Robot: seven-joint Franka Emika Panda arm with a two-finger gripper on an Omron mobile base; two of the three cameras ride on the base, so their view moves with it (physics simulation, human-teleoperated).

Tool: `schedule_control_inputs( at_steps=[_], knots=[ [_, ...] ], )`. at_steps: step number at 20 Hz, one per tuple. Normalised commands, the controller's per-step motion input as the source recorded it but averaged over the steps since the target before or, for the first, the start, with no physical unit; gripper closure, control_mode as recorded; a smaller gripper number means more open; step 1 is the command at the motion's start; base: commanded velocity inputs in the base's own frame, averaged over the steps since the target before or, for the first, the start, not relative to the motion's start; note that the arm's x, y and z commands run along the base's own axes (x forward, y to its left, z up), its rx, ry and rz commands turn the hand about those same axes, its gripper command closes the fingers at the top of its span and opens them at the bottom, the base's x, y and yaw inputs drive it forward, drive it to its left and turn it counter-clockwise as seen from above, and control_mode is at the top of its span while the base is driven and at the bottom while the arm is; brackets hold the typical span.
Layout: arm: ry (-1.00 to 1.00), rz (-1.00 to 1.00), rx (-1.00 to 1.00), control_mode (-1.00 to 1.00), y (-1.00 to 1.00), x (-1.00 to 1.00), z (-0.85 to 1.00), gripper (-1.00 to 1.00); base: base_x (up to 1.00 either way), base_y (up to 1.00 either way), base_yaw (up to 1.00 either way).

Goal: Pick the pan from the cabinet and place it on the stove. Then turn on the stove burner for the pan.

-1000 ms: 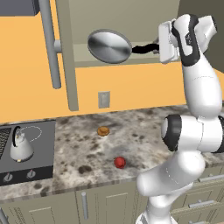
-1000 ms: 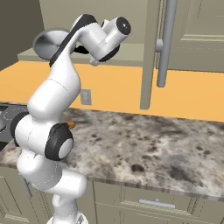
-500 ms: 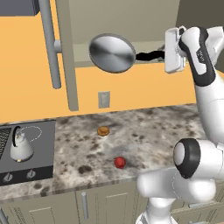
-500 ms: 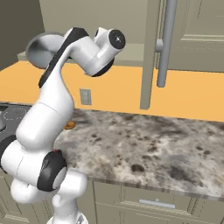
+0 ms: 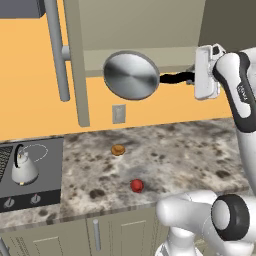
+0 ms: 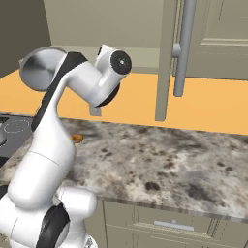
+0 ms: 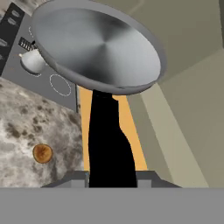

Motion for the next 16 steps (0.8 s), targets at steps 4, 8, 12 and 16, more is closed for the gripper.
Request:
schedule_control_inputs(
  at_steps=[4,8,12,16],
  knots=[
    [0.00,-0.01,0.00,-1.00,0.02,-0.61,-0.25,1.00,0.00,0.00,0.00],
    [0.00,-0.02,0.00,-1.00,0.02,-0.55,-0.28,1.00,0.00,0.00,0.00],
    [0.00,-0.01,0.00,-1.00,0.04,-0.47,-0.31,1.00,0.00,0.00,0.00],
    [0.00,-0.01,0.00,-1.00,0.04,-0.48,-0.31,1.00,0.00,0.00,0.00]
  ],
)
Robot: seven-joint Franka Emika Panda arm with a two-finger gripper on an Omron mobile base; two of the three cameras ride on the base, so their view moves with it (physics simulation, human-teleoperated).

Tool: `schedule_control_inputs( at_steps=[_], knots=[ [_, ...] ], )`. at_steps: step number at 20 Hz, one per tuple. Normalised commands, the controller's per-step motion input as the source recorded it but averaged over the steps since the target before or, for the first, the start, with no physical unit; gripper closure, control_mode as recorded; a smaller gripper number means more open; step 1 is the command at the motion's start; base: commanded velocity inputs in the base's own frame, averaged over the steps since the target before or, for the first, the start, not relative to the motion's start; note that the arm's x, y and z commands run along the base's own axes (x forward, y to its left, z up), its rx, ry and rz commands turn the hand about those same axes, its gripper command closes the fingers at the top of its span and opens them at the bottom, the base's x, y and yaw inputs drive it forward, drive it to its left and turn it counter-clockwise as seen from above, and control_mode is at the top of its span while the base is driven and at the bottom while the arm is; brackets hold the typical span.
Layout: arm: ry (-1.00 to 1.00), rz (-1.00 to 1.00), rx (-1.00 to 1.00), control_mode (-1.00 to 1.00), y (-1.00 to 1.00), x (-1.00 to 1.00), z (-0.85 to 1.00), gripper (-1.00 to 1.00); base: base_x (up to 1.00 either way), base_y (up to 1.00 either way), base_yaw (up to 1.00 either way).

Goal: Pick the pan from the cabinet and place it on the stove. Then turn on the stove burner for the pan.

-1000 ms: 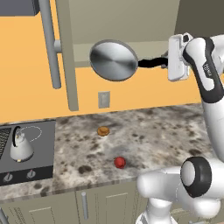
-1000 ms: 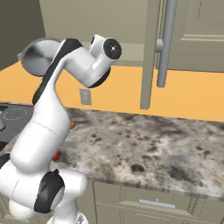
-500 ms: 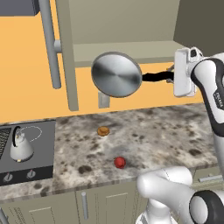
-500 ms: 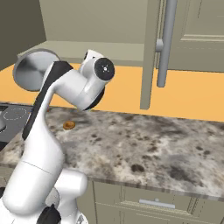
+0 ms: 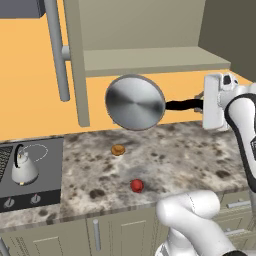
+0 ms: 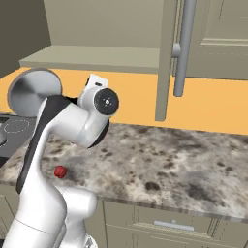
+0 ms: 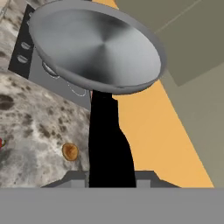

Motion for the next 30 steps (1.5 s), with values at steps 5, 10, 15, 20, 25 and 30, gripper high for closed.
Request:
schedule_control_inputs(
  at_steps=[5,10,15,20,25,30],
  knots=[
    [0.00,-0.01,0.00,-1.00,0.05,-0.45,-0.32,1.00,0.00,0.00,0.00],
    [0.00,0.00,0.00,-1.00,0.07,-0.29,-0.28,1.00,0.00,0.00,0.00],
    [0.03,0.00,0.00,-1.00,0.04,-0.07,-0.05,1.00,0.00,0.00,0.00],
    [0.00,0.00,0.00,-1.00,0.00,0.00,-0.03,1.00,0.00,0.00,0.00],
    [0.00,0.00,0.00,-1.00,0.00,-0.22,-0.29,1.00,0.00,0.00,0.00],
    [0.01,0.00,0.00,-1.00,0.01,-0.25,-0.40,1.00,0.00,0.00,0.00]
  ],
)
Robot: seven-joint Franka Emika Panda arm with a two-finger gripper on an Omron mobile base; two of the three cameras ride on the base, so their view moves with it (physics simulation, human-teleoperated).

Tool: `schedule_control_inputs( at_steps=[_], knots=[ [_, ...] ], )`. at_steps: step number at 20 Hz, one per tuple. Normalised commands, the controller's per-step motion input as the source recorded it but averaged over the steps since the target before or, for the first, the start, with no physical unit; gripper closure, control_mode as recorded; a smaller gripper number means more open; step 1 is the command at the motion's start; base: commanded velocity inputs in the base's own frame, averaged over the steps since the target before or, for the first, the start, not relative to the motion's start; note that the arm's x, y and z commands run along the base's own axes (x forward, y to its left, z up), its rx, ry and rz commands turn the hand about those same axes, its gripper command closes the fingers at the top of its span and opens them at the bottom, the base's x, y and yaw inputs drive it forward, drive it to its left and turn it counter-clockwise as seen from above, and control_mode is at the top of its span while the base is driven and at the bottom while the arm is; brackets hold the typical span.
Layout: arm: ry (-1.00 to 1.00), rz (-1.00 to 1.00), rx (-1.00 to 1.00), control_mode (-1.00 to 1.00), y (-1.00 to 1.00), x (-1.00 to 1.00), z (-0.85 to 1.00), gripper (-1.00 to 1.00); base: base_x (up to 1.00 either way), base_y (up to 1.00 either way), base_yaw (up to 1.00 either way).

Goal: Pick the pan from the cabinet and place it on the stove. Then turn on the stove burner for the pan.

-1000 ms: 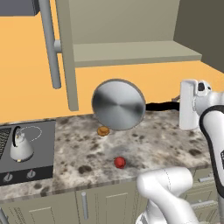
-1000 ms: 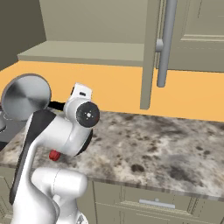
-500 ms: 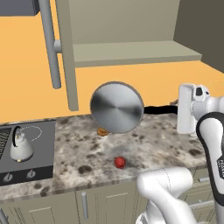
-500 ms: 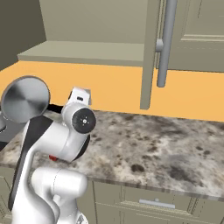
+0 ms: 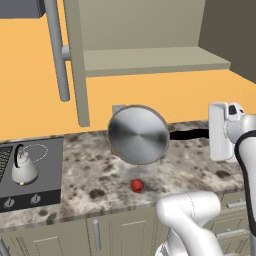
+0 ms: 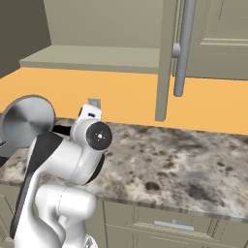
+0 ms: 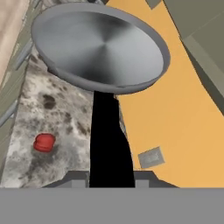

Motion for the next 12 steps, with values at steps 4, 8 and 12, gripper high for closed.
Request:
schedule_control_inputs(
  at_steps=[4,8,12],
  knots=[
    [0.01,0.00,0.00,1.00,0.02,-0.03,-0.10,1.00,-0.14,0.08,0.00],
    [0.00,0.00,0.00,1.00,0.00,0.00,0.00,1.00,-0.22,0.20,0.00],
    [0.00,0.00,0.00,1.00,0.00,0.00,0.00,1.00,-0.27,0.42,0.00]
  ],
)
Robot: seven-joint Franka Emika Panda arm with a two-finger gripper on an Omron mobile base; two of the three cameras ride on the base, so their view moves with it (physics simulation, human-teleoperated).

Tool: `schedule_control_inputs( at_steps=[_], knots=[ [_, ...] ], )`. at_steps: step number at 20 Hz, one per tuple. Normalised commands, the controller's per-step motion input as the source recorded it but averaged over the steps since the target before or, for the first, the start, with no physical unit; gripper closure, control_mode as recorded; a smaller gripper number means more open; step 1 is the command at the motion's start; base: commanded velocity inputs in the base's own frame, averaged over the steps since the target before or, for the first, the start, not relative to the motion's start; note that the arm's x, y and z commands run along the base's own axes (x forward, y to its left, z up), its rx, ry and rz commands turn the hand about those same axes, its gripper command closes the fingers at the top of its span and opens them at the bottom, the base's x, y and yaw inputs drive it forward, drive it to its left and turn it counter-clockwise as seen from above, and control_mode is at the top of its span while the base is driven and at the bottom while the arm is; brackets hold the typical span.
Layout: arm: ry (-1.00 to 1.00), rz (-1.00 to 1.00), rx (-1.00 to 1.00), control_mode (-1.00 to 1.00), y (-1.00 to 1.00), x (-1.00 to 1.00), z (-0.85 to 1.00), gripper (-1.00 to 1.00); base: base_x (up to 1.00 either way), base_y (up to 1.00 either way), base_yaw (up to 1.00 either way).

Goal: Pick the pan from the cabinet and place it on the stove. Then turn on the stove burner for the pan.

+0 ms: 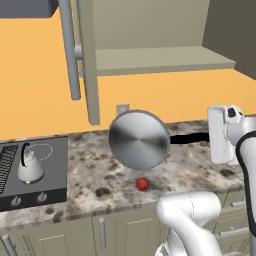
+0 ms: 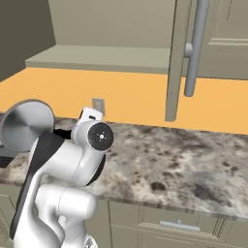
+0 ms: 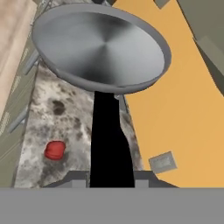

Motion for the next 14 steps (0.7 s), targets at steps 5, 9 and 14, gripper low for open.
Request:
schedule_control_inputs(
  at_steps=[5,9,14],
  knots=[
    [0.00,0.00,0.00,1.00,0.00,0.00,0.00,1.00,-0.34,0.49,0.00],
    [0.00,0.00,0.00,1.00,0.00,0.00,0.00,1.00,-0.77,0.16,0.00],
    [0.00,0.00,0.00,1.00,0.00,0.00,0.00,1.00,-0.71,0.22,0.00]
  ],
)
